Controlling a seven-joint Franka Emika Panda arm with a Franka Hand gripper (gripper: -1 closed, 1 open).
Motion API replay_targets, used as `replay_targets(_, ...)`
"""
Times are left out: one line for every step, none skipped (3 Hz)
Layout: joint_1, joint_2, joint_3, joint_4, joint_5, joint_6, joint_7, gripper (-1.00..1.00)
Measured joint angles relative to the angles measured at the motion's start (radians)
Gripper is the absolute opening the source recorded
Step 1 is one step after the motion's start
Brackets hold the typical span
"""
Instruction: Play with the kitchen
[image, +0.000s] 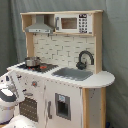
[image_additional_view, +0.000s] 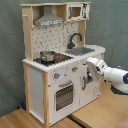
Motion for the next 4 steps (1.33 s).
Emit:
replay_targets(0.001,-0.012,-0.04,0.007,0.0,-0.006,-0.092,1.0)
replay_targets(0.022,-0.028,-0.102,0.048,0.0,-0.041,-0.162,1.0)
replay_targets(0.042,-0.034,-0.142,0.105,0.0,-0.117,-0.215,1.0)
replay_targets(0.066,-0.039,-0.175,0.156,-0.001,-0.201,-0.257,1.0)
